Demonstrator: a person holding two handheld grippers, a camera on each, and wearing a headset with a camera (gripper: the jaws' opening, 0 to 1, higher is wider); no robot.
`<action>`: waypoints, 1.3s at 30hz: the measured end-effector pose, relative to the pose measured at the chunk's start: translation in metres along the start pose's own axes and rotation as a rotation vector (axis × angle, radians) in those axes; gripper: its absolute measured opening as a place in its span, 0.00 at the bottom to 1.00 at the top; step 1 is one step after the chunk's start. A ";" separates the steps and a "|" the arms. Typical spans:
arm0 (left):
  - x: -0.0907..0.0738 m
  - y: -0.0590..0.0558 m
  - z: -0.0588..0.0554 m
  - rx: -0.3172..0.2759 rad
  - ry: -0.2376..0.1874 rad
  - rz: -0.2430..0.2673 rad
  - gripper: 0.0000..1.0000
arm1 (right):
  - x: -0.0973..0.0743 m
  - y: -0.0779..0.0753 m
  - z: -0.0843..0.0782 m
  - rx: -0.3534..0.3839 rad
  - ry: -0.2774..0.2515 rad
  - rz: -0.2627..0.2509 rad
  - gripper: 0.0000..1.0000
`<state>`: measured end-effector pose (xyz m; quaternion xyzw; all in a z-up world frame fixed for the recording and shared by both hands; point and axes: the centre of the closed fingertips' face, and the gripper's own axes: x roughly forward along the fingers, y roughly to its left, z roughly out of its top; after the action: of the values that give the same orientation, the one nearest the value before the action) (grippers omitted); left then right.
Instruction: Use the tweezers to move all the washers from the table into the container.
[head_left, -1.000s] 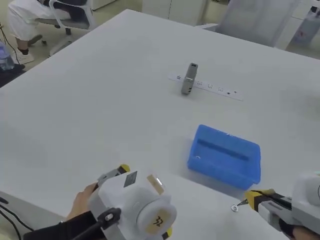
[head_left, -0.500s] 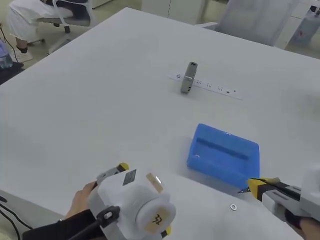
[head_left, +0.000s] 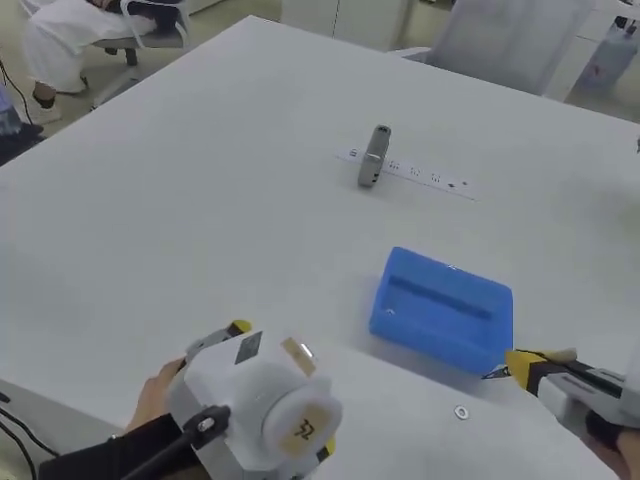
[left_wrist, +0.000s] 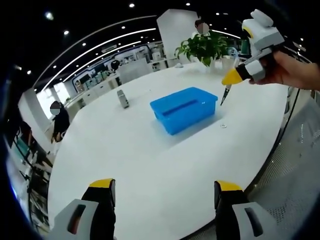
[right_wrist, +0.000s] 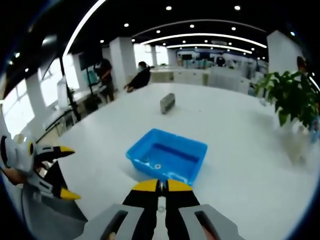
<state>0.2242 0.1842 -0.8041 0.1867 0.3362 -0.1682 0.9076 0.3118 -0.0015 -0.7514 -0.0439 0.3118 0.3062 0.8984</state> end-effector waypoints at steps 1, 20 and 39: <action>0.000 0.000 -0.001 0.003 0.005 -0.002 0.83 | 0.000 0.001 0.000 0.002 0.001 0.004 0.00; 0.002 -0.002 -0.005 0.016 0.028 -0.006 0.82 | 0.026 -0.004 -0.051 0.016 0.139 0.012 0.02; 0.002 -0.001 -0.005 0.025 0.031 -0.001 0.81 | 0.032 0.003 -0.053 -0.169 0.174 -0.002 0.02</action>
<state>0.2222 0.1855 -0.8091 0.2004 0.3481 -0.1698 0.8999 0.3021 0.0031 -0.8121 -0.1459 0.3616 0.3257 0.8614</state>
